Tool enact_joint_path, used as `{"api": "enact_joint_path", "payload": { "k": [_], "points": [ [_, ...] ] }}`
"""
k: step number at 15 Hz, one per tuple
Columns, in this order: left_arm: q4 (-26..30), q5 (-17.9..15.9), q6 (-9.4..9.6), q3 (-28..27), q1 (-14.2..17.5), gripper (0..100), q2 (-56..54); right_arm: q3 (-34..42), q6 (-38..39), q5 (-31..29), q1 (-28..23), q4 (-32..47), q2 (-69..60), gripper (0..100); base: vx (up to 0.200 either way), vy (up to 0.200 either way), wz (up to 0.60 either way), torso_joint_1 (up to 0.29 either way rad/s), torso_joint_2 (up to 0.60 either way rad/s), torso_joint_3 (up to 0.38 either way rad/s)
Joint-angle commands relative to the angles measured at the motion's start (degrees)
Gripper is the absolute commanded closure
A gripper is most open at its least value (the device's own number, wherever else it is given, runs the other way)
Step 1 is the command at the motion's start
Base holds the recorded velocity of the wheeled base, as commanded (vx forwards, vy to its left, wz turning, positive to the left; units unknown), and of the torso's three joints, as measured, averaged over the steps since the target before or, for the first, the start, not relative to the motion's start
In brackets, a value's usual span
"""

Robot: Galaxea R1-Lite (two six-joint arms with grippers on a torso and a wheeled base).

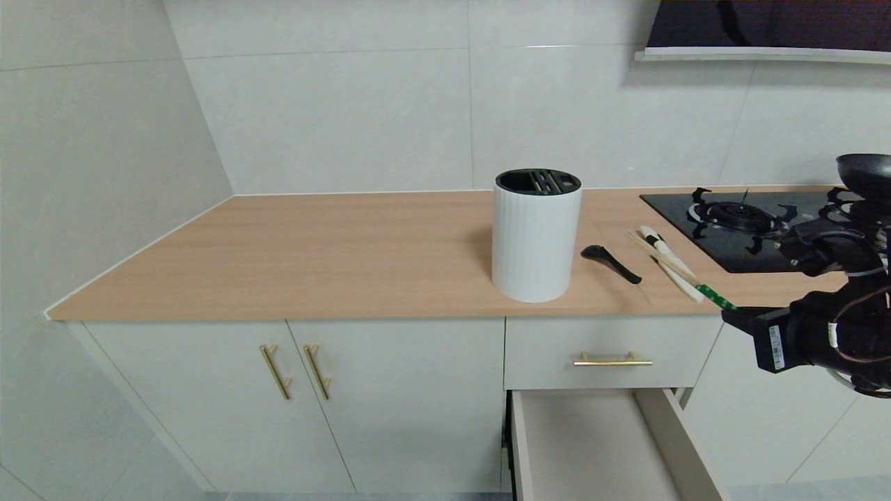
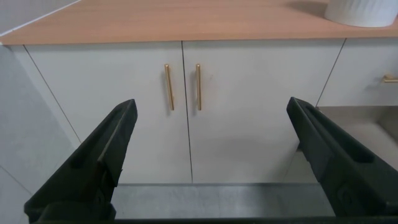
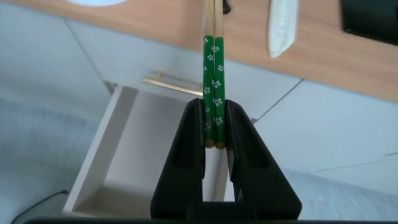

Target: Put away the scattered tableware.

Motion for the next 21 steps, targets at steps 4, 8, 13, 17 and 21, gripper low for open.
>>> {"api": "enact_joint_path", "payload": {
  "k": [4, 8, 13, 17, 21],
  "points": [
    [-0.01, 0.04, -0.01, 0.0, -0.01, 0, 0.0, 0.92, 0.05, -0.17, 6.16, 4.33, -1.71, 100, 0.0, 0.0, 0.0, 0.0, 0.0, 0.0],
    [-0.01, 0.04, -0.01, 0.0, -0.01, 0, 0.0, 1.1, 0.05, -0.17, 10.55, 8.29, -2.85, 100, 0.0, 0.0, 0.0, -0.09, 0.2, 0.119],
    [-0.01, 0.04, -0.01, 0.0, -0.01, 0, 0.0, 2.07, -0.04, -0.34, 12.57, 8.55, -2.76, 100, 0.0, 0.0, 0.0, -0.194, 0.47, 0.27],
    [-0.01, 0.04, -0.01, 0.0, -0.01, 0, 0.0, 2.77, -0.04, -0.25, 13.98, 8.55, -1.71, 100, 0.0, 0.0, 0.0, -0.189, 0.48, 0.283],
    [-0.01, 0.04, -0.01, 0.0, -0.01, 0, 0.0, 2.86, 0.05, -0.25, 13.98, 8.46, 0.58, 100, 0.0, 0.0, 0.0, -0.163, 0.46, 0.289]
  ]
}}
